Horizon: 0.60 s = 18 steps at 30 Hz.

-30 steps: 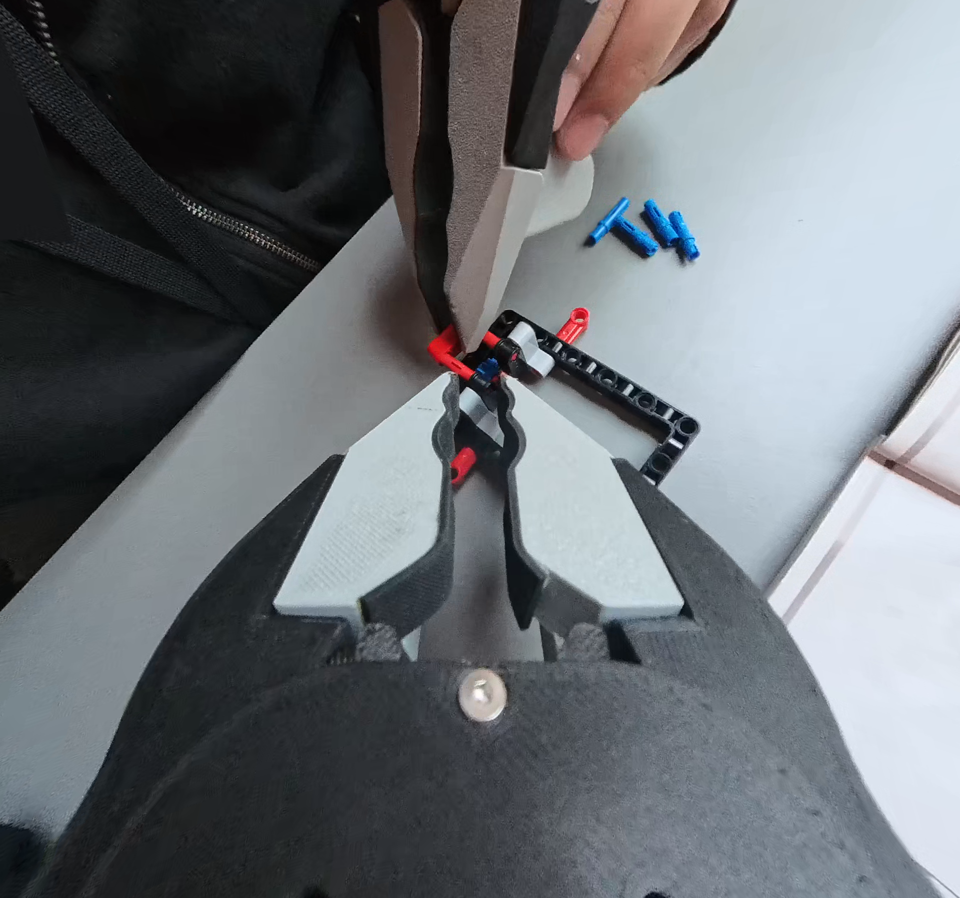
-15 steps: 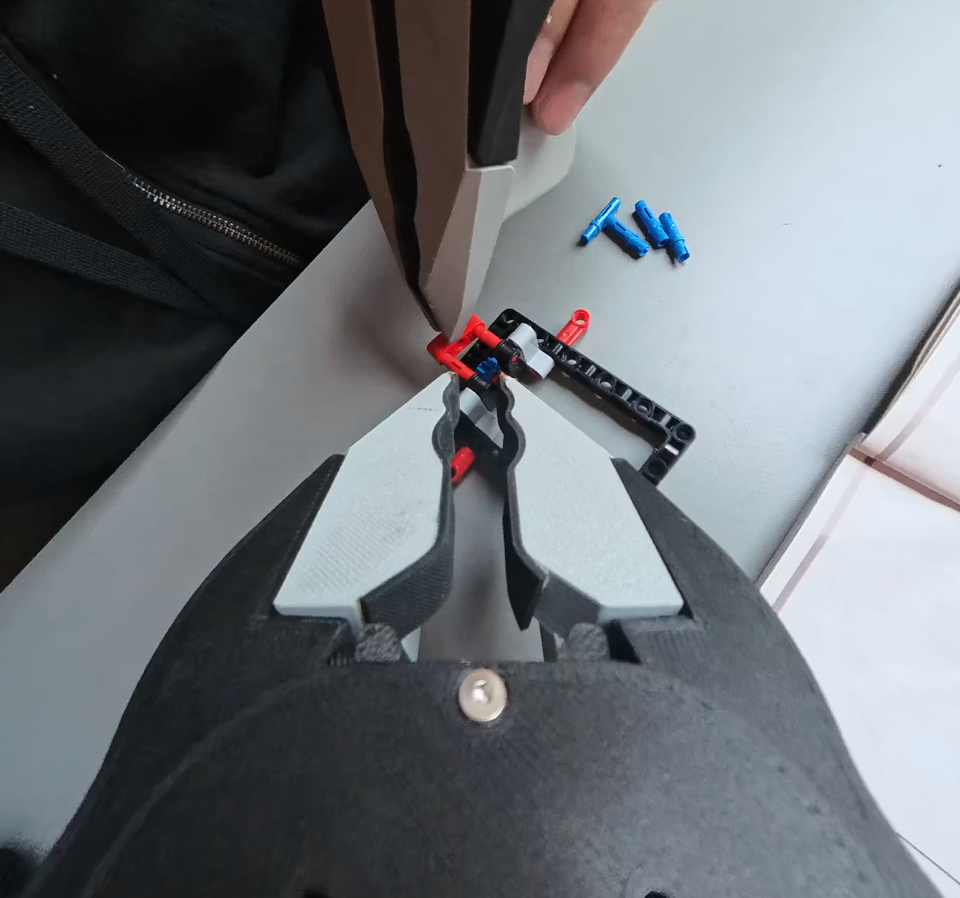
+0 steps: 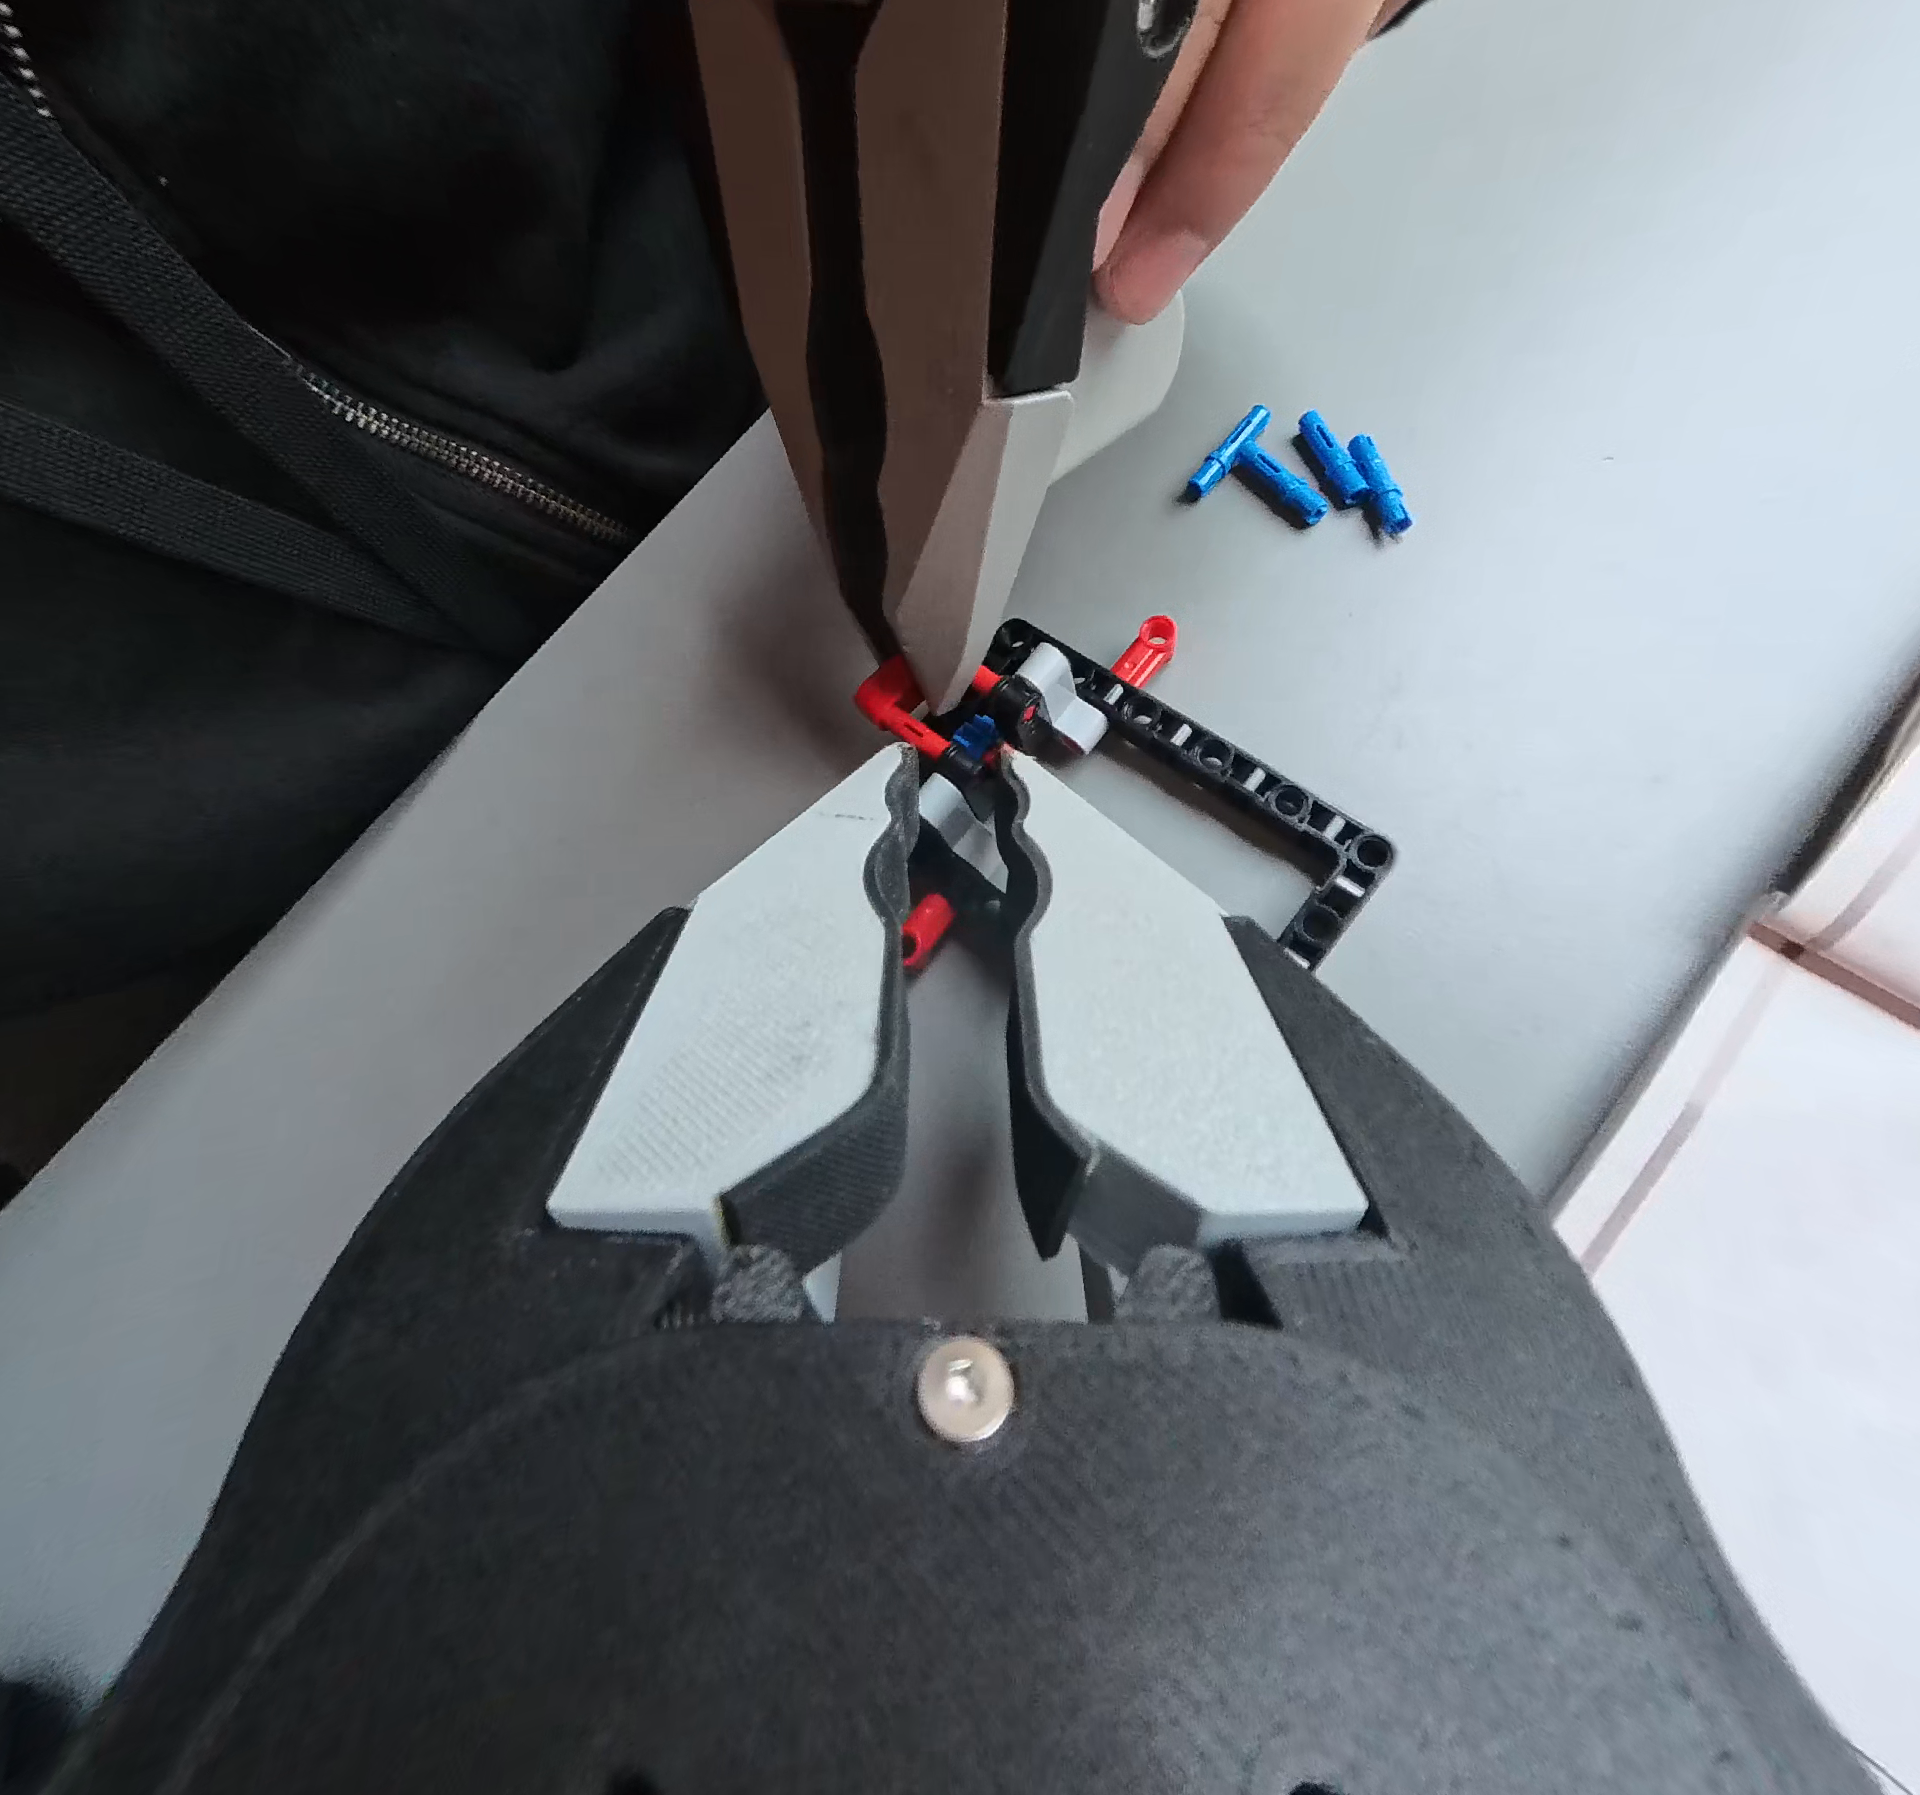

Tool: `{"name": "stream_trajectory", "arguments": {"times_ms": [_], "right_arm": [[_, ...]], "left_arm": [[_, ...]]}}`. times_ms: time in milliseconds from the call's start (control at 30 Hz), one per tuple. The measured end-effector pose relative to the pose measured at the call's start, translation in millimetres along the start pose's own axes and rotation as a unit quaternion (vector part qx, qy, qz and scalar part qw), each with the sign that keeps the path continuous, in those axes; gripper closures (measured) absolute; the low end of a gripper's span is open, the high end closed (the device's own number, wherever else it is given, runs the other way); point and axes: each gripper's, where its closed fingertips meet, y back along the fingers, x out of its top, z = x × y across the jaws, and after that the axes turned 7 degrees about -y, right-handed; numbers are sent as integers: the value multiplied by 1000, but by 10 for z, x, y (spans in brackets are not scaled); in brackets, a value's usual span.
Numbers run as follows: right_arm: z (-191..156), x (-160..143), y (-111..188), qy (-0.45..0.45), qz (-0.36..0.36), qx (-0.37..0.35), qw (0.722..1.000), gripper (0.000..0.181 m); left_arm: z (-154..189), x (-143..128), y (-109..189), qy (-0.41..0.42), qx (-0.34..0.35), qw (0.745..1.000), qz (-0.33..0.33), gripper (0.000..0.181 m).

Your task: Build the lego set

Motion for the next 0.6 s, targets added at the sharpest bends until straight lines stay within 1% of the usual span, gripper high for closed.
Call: {"name": "stream_trajectory", "arguments": {"times_ms": [133,267,467,600], "right_arm": [[-1,6,-2,-6,3,4,1000,170],[17,21,8,4,10,-12,1000,170],[14,11,-14,14,6,-21,1000,170],[37,22,-28,11,7,-36,999,169]], "left_arm": [[5,-1,-1,-1,-4,1000,7,174],[-11,-15,-7,50,-23,998,20,175],[-11,-17,5,41,0,999,31,175],[-15,-35,20,62,3,997,46,175]]}}
